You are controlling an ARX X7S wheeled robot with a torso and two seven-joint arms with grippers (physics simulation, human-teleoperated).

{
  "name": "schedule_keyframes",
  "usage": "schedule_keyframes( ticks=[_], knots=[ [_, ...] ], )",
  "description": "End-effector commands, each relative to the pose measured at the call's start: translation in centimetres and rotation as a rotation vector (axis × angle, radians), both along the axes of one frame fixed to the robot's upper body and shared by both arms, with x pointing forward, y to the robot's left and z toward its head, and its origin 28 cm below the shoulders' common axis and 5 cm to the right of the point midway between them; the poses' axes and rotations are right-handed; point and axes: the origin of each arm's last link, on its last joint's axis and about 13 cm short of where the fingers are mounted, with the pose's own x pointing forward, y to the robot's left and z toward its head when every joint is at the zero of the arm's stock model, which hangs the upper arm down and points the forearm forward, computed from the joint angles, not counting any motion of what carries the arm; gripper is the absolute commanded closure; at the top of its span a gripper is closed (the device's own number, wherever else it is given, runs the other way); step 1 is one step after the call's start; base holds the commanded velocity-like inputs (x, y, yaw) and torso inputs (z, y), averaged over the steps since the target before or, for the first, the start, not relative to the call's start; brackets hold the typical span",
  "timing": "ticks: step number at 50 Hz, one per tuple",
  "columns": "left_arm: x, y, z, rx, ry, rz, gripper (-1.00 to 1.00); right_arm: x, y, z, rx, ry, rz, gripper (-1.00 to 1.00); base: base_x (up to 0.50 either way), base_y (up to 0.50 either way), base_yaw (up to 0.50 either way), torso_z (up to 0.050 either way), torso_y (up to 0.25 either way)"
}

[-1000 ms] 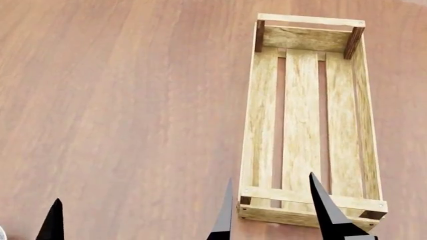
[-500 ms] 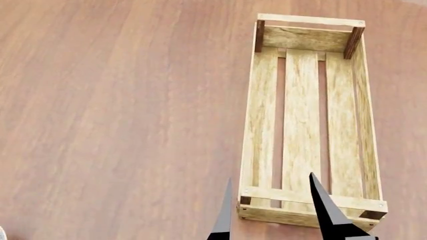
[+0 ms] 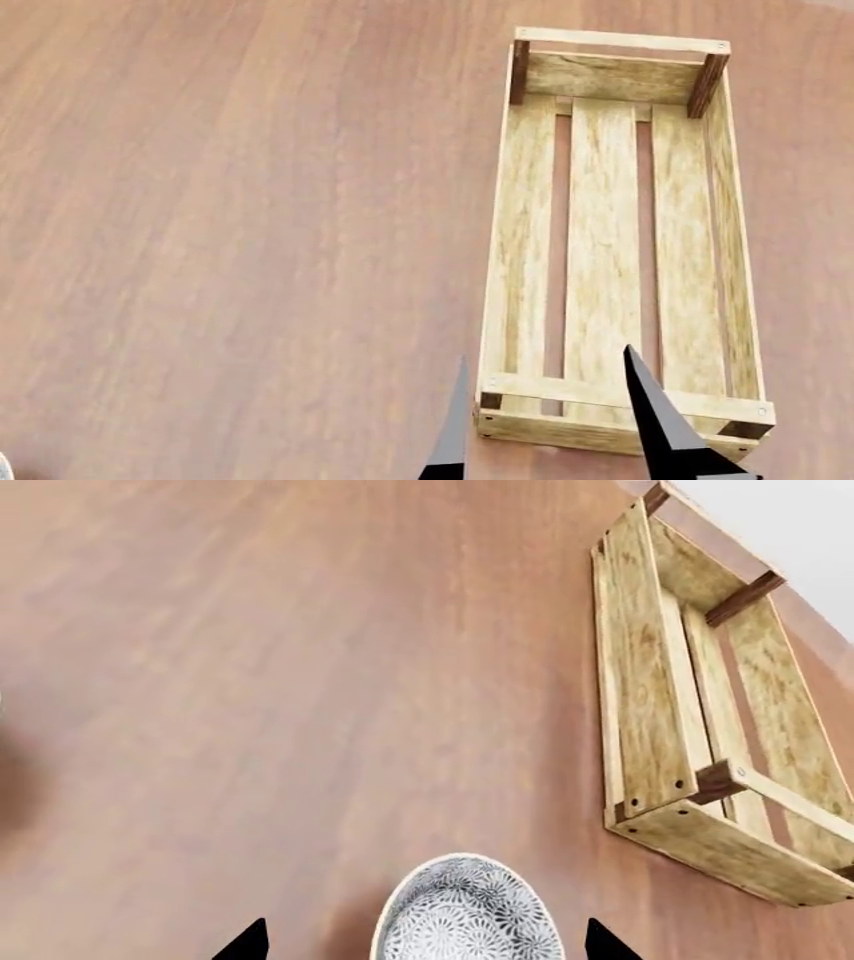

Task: Stack the right bowl on the left bowl and place them in the tray.

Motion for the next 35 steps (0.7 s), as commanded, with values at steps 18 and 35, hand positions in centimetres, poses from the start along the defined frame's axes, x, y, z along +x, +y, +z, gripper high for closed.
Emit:
schedule_keyframes(
  ticks=[18,35],
  knots=[
    [2.4,-0.2,-1.3,-0.006,0.094,0.067,-1.0,0.2,-0.3,0.4,0.011,-0.026,-0.007,-1.0,0.0,0.0,0.0,0.0,0.0],
    [3.1,-0.3,-2.8,0.01,0.127,0.066,-1.0,0.2,-0.2,0.3,0.007,-0.026,-0.003,-1.0,0.0,0.0,0.0,0.0,0.0]
  ],
)
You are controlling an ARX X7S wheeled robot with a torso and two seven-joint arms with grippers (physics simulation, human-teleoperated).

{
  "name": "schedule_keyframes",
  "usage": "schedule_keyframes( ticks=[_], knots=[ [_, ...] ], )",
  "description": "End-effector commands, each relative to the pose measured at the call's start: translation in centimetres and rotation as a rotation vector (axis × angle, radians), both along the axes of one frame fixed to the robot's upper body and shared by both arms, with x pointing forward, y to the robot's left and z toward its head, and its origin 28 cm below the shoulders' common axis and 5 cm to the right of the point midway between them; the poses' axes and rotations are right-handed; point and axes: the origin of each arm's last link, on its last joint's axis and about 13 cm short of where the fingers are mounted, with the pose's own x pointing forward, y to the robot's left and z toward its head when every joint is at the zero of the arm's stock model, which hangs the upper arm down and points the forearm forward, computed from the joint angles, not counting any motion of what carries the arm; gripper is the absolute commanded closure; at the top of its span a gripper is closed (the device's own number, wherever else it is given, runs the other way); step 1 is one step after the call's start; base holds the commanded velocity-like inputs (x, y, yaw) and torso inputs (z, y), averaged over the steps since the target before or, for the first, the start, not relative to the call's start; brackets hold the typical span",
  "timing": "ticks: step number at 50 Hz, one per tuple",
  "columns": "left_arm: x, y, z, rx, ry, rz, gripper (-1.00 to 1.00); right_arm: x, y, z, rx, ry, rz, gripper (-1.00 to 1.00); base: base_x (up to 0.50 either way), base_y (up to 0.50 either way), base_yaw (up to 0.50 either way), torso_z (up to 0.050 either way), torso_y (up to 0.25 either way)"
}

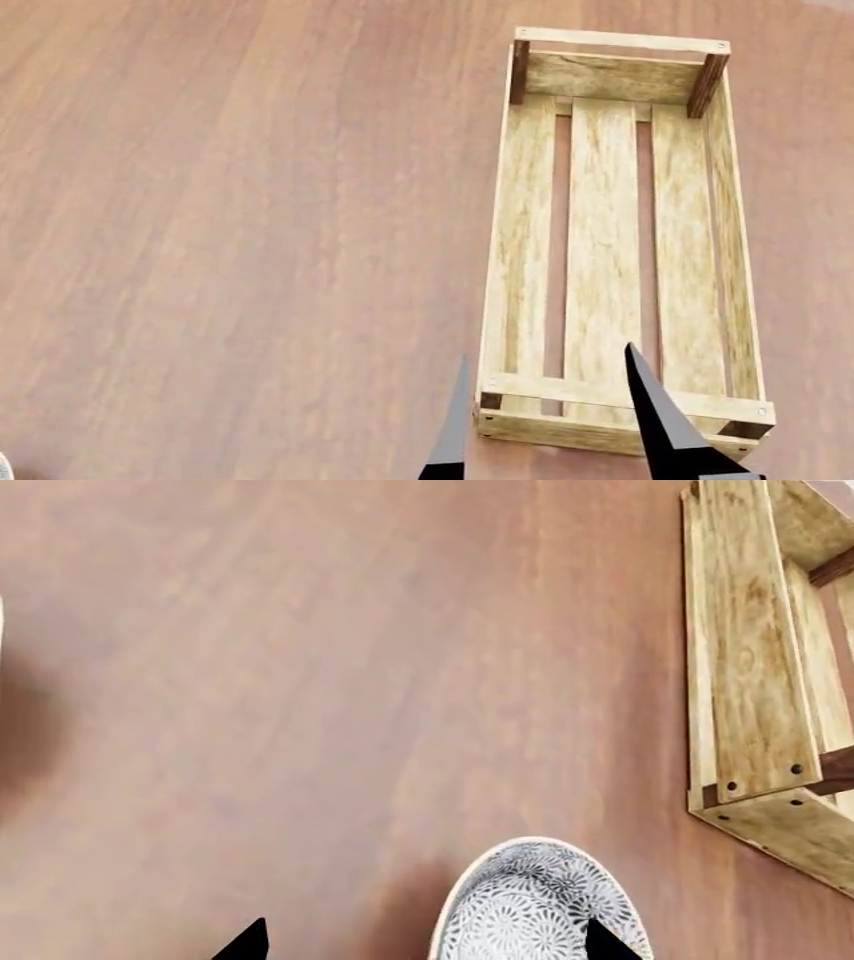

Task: Stack the right bowl on the left bowl and place them in the tray.

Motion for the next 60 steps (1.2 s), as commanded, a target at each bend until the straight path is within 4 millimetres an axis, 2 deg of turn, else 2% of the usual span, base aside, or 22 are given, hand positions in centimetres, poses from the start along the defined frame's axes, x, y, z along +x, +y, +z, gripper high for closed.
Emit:
schedule_keyframes(
  ticks=[1,24,60],
  knots=[
    [0.8,0.1,-1.0,-0.002,0.012,0.021,-1.0,0.2,-0.2,0.2,0.007,-0.019,-0.004,-1.0,0.0,0.0,0.0,0.0,0.0],
    [1.2,-1.0,-2.6,-0.001,0.054,-0.025,-1.0,0.2,-0.2,0.1,0.012,-0.017,-0.008,-1.0,0.0,0.0,0.0,0.0,0.0],
    [1.8,-1.8,-3.4,0.008,0.077,-0.065,-1.0,0.3,-0.3,0.1,0.013,-0.016,-0.011,-1.0,0.0,0.0,0.0,0.0,0.0]
  ],
)
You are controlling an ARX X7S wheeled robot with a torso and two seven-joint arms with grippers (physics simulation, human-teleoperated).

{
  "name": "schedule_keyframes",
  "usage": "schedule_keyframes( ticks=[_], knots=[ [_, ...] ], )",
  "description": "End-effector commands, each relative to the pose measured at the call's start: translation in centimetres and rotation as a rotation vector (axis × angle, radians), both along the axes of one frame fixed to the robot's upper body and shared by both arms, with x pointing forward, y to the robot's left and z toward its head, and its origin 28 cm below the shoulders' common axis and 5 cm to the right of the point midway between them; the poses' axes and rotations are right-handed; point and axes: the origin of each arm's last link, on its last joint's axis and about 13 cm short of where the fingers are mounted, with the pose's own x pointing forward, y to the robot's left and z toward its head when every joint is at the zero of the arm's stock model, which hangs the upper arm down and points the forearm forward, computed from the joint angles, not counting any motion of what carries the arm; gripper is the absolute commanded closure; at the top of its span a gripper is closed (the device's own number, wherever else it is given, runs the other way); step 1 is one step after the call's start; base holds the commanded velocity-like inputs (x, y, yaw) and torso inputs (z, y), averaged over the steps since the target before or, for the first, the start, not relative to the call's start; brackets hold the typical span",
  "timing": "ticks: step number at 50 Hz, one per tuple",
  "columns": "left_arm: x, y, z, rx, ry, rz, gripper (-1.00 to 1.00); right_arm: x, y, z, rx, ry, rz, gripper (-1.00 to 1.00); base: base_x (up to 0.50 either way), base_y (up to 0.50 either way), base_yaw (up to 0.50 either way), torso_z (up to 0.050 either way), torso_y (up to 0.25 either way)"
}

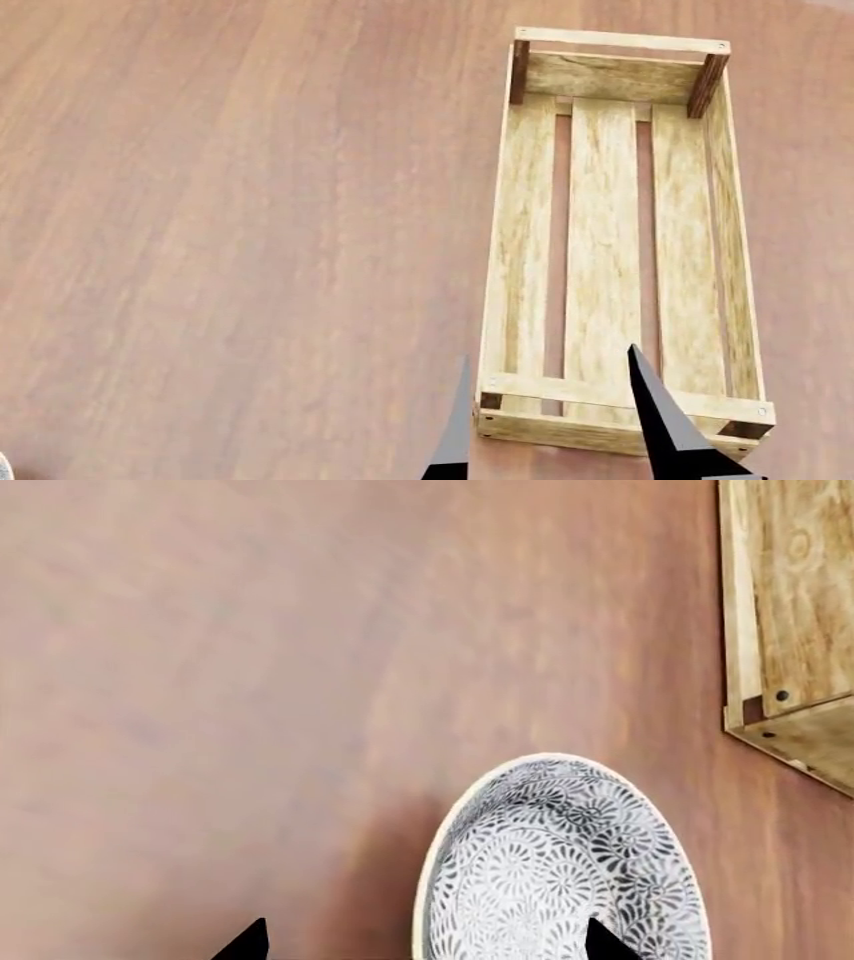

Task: Stack the right bowl on the left bowl and place them in the tray.

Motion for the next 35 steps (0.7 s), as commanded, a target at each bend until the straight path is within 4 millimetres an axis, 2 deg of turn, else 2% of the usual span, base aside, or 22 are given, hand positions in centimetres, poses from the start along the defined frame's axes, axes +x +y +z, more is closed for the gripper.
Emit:
schedule_keyframes(
  ticks=[1,35],
  knots=[
    [0.47,-0.22,-0.38,-0.014,-0.007,0.006,-1.0,0.27,-0.23,0.16,0.008,-0.02,-0.007,-1.0,0.0,0.0,0.0,0.0,0.0],
    [1.05,-0.66,-1.05,-0.012,0.005,-0.009,-1.0,0.19,-0.2,0.3,0.02,-0.022,0.0,-1.0,0.0,0.0,0.0,0.0,0.0]
  ],
)
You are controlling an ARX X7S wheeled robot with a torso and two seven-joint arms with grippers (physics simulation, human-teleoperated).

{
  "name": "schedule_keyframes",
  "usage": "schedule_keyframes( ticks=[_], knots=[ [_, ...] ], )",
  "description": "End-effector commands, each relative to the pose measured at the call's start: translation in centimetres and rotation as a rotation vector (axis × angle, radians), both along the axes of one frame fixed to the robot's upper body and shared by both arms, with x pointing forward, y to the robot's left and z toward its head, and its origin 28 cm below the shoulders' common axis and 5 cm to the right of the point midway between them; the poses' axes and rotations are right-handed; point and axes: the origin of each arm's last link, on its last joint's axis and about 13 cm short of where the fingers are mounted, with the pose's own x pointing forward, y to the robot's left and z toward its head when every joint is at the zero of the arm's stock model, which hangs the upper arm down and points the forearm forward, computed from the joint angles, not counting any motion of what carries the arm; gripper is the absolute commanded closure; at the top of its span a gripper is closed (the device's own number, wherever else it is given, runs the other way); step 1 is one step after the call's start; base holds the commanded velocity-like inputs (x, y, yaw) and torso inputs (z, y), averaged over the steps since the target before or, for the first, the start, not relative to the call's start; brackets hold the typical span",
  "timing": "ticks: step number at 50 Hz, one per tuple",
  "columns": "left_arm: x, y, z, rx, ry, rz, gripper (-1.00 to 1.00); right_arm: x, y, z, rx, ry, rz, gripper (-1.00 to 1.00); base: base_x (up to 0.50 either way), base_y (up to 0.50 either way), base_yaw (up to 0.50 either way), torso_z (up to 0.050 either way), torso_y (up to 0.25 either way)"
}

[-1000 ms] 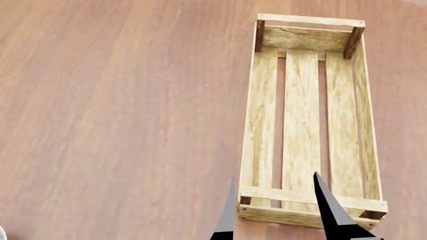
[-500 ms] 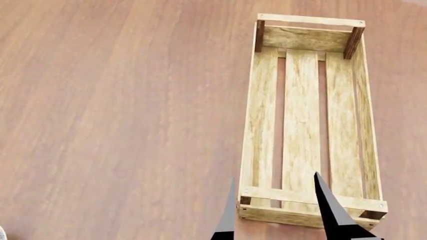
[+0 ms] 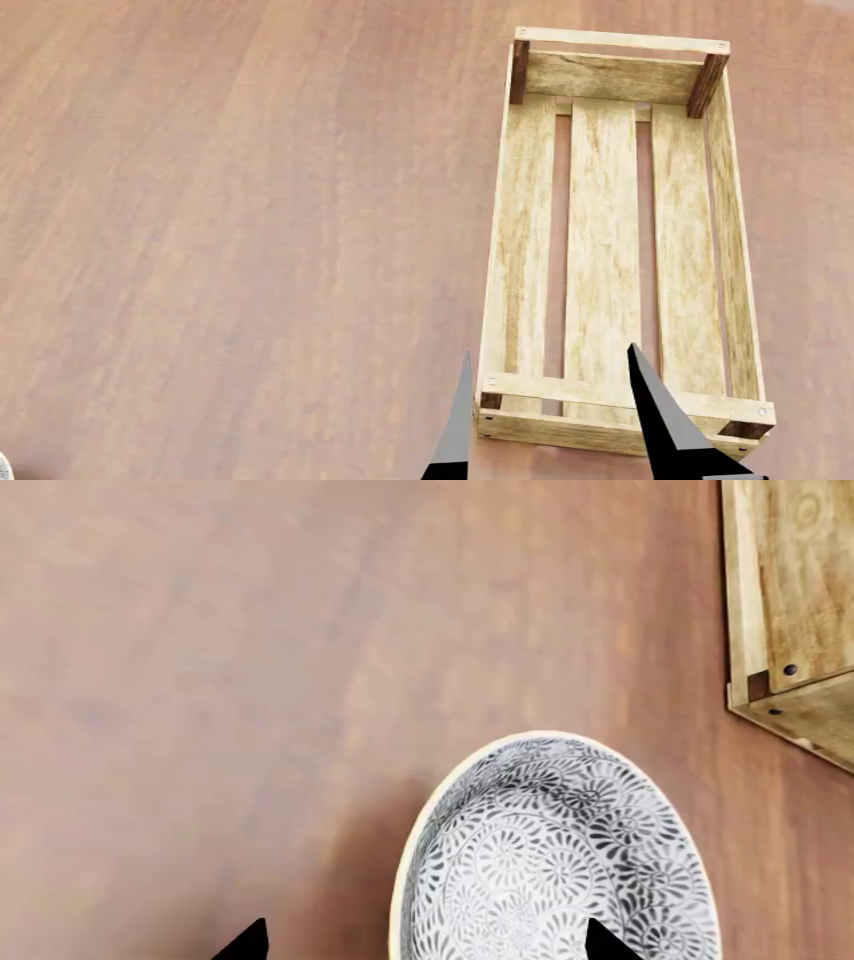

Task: Stack the right bowl on the left bowl and place them in the tray.

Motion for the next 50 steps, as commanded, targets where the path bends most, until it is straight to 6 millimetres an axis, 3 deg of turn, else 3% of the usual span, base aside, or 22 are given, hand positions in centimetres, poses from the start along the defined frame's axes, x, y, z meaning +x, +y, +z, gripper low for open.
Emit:
schedule_keyframes(
  ticks=[1,12,13,50],
  knots=[
    [0.5,-0.1,-0.2,-0.015,-0.011,0.014,-1.0,0.2,-0.2,0.2,0.011,-0.021,-0.005,-1.0,0.0,0.0,0.0,0.0,0.0],
    [0.6,-0.1,-0.3,-0.018,-0.015,0.012,-1.0,0.2,-0.2,0.1,0.012,-0.021,-0.005,-1.0,0.0,0.0,0.0,0.0,0.0],
    [0.6,-0.1,-0.2,-0.02,-0.017,0.011,1.0,0.2,-0.2,0.1,0.012,-0.021,-0.005,-1.0,0.0,0.0,0.0,0.0,0.0],
    [-0.3,-0.2,2.6,-0.064,-0.09,0.016,1.0,0.3,-0.1,0.0,0.005,-0.015,-0.004,-1.0,0.0,0.0,0.0,0.0,0.0]
  ],
)
